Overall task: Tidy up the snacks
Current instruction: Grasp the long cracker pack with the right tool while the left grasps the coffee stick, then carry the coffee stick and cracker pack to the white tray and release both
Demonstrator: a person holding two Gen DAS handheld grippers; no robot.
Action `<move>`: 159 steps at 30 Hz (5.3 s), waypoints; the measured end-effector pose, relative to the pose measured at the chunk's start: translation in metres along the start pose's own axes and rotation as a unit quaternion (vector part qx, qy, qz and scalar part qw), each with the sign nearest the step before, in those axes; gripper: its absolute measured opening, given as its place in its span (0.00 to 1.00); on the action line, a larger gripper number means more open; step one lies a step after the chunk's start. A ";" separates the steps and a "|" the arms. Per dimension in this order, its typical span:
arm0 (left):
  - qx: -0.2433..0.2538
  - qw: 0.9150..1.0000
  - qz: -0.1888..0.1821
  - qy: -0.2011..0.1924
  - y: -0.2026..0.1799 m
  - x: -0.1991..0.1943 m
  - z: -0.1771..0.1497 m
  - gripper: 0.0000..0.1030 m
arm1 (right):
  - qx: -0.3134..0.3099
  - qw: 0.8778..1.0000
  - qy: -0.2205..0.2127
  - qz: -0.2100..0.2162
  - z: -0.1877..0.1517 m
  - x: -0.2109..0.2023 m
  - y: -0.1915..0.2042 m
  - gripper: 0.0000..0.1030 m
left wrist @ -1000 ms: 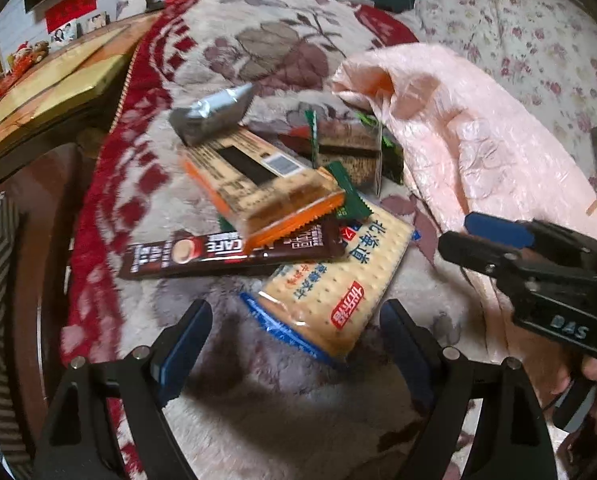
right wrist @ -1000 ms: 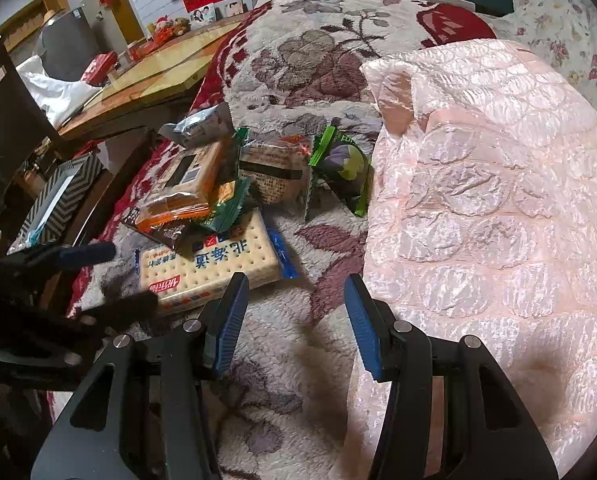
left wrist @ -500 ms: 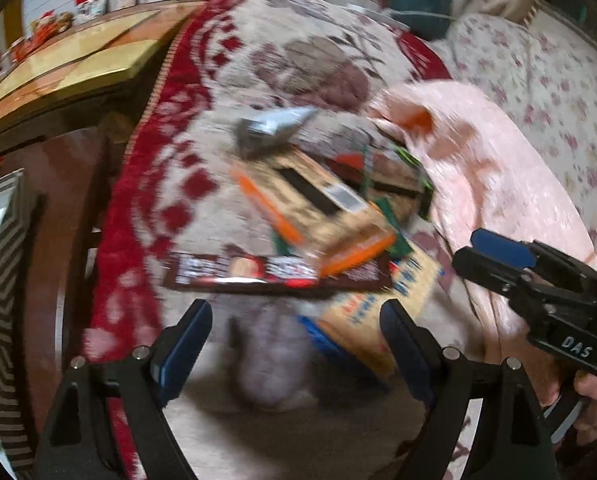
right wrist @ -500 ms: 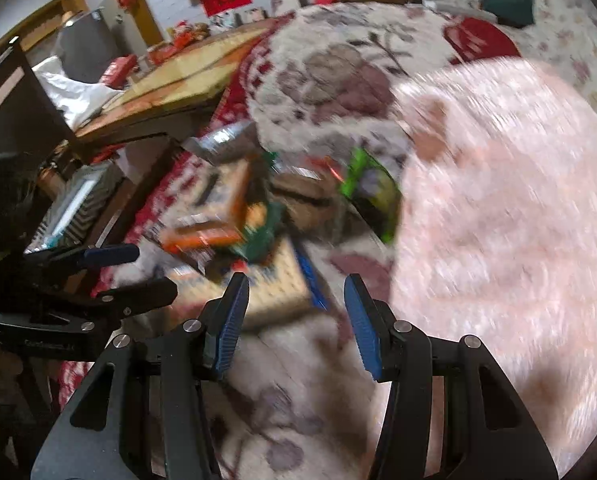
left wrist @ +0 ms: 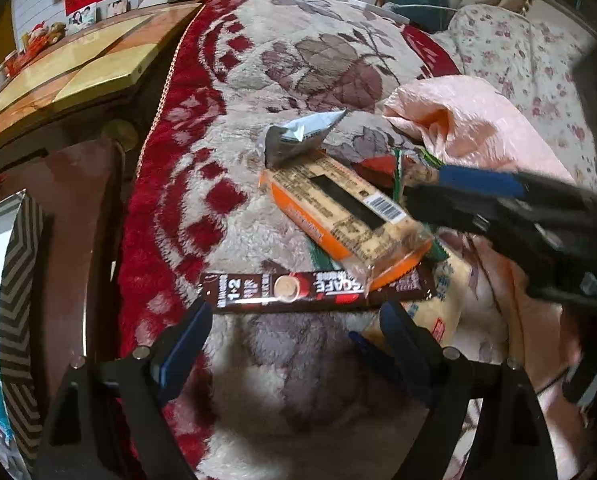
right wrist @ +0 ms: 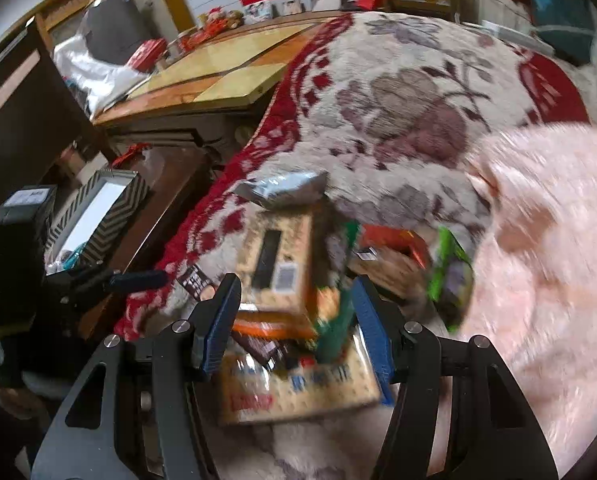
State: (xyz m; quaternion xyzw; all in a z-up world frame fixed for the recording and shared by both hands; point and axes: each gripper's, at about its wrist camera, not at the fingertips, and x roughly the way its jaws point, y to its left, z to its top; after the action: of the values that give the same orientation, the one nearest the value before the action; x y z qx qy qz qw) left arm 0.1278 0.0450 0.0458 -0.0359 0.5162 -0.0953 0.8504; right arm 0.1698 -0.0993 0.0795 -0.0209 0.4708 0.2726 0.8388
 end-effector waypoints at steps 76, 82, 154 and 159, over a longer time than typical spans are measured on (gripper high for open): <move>-0.171 0.977 0.120 -0.030 0.058 -0.092 -0.052 0.10 | -0.031 0.998 0.027 0.055 -0.040 -0.022 0.082 0.51; -0.186 0.972 0.136 -0.042 0.084 -0.112 -0.063 0.10 | -0.053 0.996 0.030 0.066 -0.030 -0.014 0.118 0.51; -0.292 0.932 0.201 -0.079 0.223 -0.145 -0.114 0.65 | -0.121 0.986 0.070 0.093 0.044 0.116 0.301 0.55; -0.283 0.932 0.209 -0.087 0.211 -0.151 -0.113 0.66 | -0.129 0.988 0.036 0.073 0.038 0.085 0.291 0.55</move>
State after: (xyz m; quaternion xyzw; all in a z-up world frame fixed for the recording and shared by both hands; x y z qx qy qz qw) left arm -0.0134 0.2859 0.0912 -0.1747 0.4417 0.2384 0.8471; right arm 0.0959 0.1964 0.0967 -0.1037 0.4618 0.3907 0.7896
